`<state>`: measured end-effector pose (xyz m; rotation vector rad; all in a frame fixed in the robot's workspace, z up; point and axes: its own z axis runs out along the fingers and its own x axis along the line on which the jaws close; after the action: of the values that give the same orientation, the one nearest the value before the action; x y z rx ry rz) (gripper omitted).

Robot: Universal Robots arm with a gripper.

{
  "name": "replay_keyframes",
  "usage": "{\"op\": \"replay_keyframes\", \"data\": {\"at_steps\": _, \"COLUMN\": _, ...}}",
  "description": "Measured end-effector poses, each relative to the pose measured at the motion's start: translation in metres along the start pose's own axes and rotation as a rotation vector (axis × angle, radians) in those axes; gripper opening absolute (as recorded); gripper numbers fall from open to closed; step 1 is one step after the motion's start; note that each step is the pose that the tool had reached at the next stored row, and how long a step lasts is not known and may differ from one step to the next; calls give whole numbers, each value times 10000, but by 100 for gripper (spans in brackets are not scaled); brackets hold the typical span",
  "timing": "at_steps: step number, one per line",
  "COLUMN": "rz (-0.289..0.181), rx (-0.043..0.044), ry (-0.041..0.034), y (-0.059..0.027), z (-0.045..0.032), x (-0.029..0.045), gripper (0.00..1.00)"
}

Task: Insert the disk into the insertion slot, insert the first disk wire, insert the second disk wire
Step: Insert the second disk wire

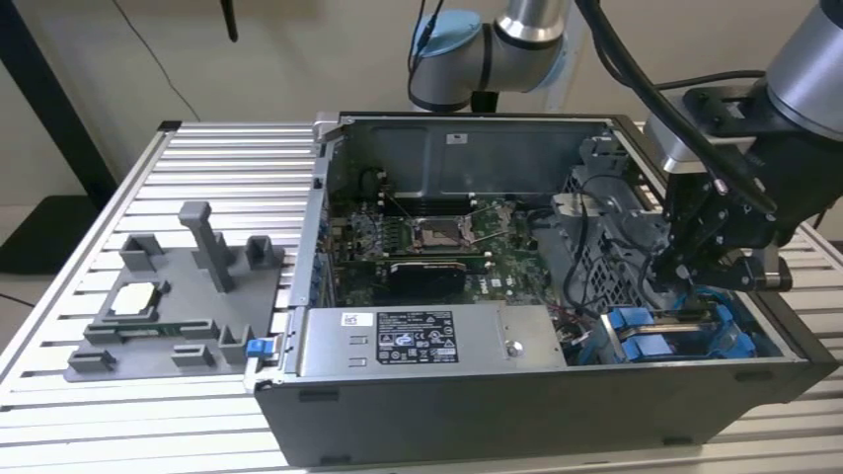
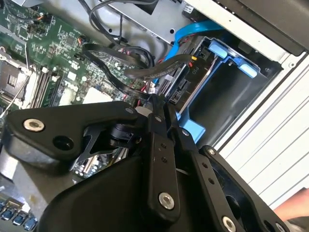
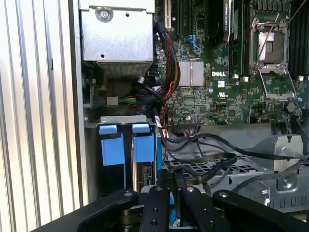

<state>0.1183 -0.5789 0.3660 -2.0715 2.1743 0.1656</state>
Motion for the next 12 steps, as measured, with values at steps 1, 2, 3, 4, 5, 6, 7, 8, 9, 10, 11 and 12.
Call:
{"op": "replay_keyframes", "data": {"at_steps": 1, "rz": 0, "rx": 2, "ry": -1, "y": 0, "z": 2, "x": 0, "gripper": 0}}
{"op": "replay_keyframes", "data": {"at_steps": 2, "rz": -1, "rx": 5, "ry": -4, "y": 0, "z": 6, "x": 0, "gripper": 0}}
{"op": "replay_keyframes", "data": {"at_steps": 3, "rz": -2, "rx": 12, "ry": -3, "y": 0, "z": 10, "x": 2, "gripper": 0}}
{"op": "replay_keyframes", "data": {"at_steps": 4, "rz": -3, "rx": 19, "ry": -2, "y": 0, "z": 15, "x": 3, "gripper": 0}}
{"op": "replay_keyframes", "data": {"at_steps": 5, "rz": -5, "rx": 26, "ry": -2, "y": 0, "z": 22, "x": 4, "gripper": 0}}
{"op": "replay_keyframes", "data": {"at_steps": 6, "rz": -6, "rx": 35, "ry": -2, "y": 0, "z": 30, "x": 5, "gripper": 0}}
{"op": "replay_keyframes", "data": {"at_steps": 7, "rz": -8, "rx": 44, "ry": -2, "y": 0, "z": 37, "x": 6, "gripper": 0}}
{"op": "replay_keyframes", "data": {"at_steps": 8, "rz": -9, "rx": 50, "ry": -4, "y": 0, "z": 45, "x": 8, "gripper": 0}}
{"op": "replay_keyframes", "data": {"at_steps": 9, "rz": -10, "rx": 56, "ry": -4, "y": 0, "z": 52, "x": 9, "gripper": 0}}
{"op": "replay_keyframes", "data": {"at_steps": 10, "rz": -11, "rx": 62, "ry": -3, "y": 0, "z": 59, "x": 10, "gripper": 0}}
{"op": "replay_keyframes", "data": {"at_steps": 11, "rz": -12, "rx": 67, "ry": -4, "y": 1, "z": 66, "x": 11, "gripper": 0}}
{"op": "replay_keyframes", "data": {"at_steps": 12, "rz": -13, "rx": 73, "ry": -5, "y": 1, "z": 74, "x": 13, "gripper": 0}}
